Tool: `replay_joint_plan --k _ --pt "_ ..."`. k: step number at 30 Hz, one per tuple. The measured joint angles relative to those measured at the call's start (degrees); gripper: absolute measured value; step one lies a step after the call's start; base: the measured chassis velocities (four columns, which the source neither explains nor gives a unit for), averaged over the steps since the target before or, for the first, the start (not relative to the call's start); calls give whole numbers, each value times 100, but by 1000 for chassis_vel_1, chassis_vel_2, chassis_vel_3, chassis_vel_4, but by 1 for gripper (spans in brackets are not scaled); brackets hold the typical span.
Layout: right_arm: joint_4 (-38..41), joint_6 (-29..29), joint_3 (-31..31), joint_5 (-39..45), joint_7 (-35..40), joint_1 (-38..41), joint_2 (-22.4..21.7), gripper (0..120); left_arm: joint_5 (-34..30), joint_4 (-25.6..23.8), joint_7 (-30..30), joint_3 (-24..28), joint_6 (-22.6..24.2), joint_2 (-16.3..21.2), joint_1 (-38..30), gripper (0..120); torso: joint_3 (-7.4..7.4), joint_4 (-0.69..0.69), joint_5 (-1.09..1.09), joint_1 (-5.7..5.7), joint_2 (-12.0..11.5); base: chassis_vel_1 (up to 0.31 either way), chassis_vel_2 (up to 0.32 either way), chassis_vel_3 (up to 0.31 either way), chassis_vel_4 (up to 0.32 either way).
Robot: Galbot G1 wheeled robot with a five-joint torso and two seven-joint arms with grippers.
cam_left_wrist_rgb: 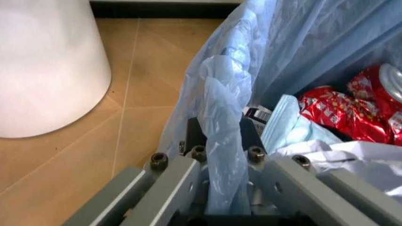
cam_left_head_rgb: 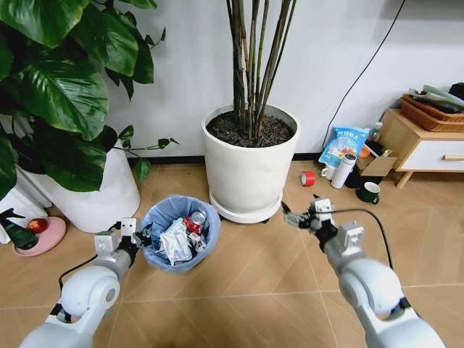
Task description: Pick up the trash bin and place the garbage on the floor into it.
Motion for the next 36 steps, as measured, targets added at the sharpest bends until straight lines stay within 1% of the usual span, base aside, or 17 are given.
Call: replay_joint_plan --k 3,8,11,15,17,20,22,25,28,30,36 --pt "95 59 68 -150 -12 -193 86 100 40 -13 0 22 -22 2 21 0 1 -1 0 0 0 24 -38 -38 35" --pt "122 88 20 -256 -14 -217 117 100 47 -60 0 16 -45 -20 63 0 0 -1 -1 0 0 124 -109 -125 116" --pt "122 89 -15 -256 -11 -206 120 100 65 -79 8 -11 -65 -24 107 0 0 -2 1 0 0 181 -135 -187 136" --pt "123 89 -33 -238 -5 -190 94 100 86 -108 16 -58 -82 -43 167 0 0 1 -2 0 0 232 -125 -212 122" --pt "123 90 -29 -206 -2 -178 82 100 99 -127 19 -72 -90 -50 197 0 0 1 2 0 0 228 -75 -214 101" --pt "117 90 -16 -162 6 -164 79 100 108 -136 23 -73 -95 -55 216 0 -1 0 -2 -1 0 207 -77 -225 79" --pt "111 89 -9 -142 8 -159 75 100 115 -142 23 -73 -102 -62 220 0 0 -1 1 0 0 217 -76 -216 68" --pt "109 89 -2 -122 8 -154 67 100 119 -151 23 -72 -107 -72 226 0 0 0 -2 -1 0 155 -74 -137 77" --pt "101 89 3 -117 8 -154 63 100 123 -164 24 -68 -113 -73 243 0 0 0 2 0 0 120 -83 -121 64" --pt "101 89 0 -114 8 -162 63 100 127 -178 25 -66 -116 -73 263 0 1 -1 -1 0 -1 97 -77 -121 72" --pt "105 89 -68 -141 3 -174 64 100 161 -222 27 -89 -133 -95 340 0 0 -2 0 0 -1 139 -78 -141 84"
